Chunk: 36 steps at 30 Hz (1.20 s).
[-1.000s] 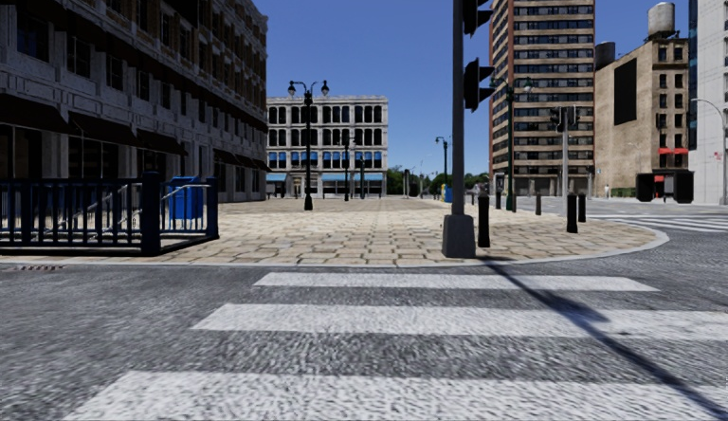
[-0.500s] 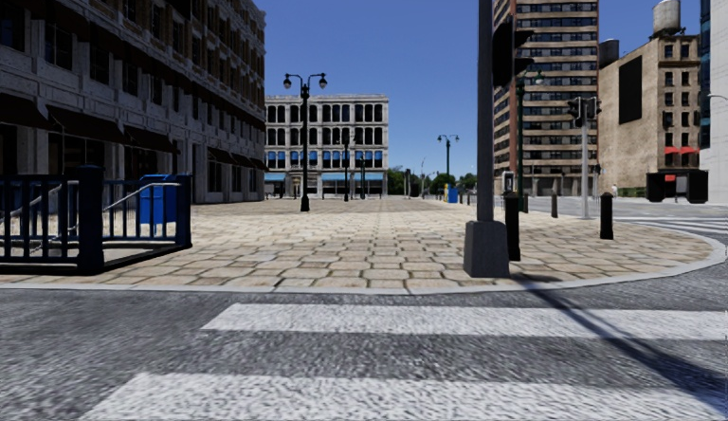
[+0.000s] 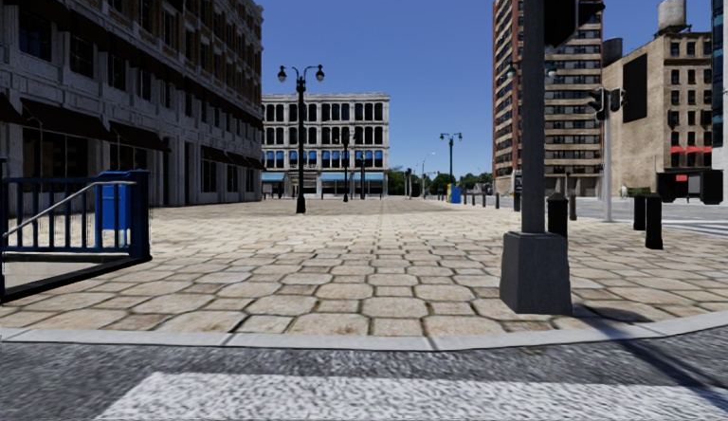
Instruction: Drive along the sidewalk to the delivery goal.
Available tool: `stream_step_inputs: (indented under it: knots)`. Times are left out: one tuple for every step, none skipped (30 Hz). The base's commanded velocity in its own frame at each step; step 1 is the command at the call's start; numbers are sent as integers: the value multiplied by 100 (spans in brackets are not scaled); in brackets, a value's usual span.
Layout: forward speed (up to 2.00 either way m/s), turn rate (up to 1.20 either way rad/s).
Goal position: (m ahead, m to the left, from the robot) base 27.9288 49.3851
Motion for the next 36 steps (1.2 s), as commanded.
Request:
stream_step_inputs:
  knots:
    - [200,0]
    - [200,0]
    - [200,0]
    - [200,0]
    - [200,0]
    - [200,0]
    - [200,0]
    - [200,0]
    - [200,0]
    - [200,0]
    - [200,0]
    - [200,0]
    - [200,0]
    - [200,0]
    - [200,0]
    - [200,3]
    - [200,7]
    - [200,13]
    - [200,13]
    - [200,21]
    - [200,26]
    - [200,26]
    - [200,28]
    - [200,28]
    - [200,28]
    - [200,28]
    - [200,27]
    - [200,7]
    - [200,7]
    - [200,0]
    - [200,0]
    - [200,0]
    - [200,0]
    - [200,0]
    - [200,0]
    - [200,0]
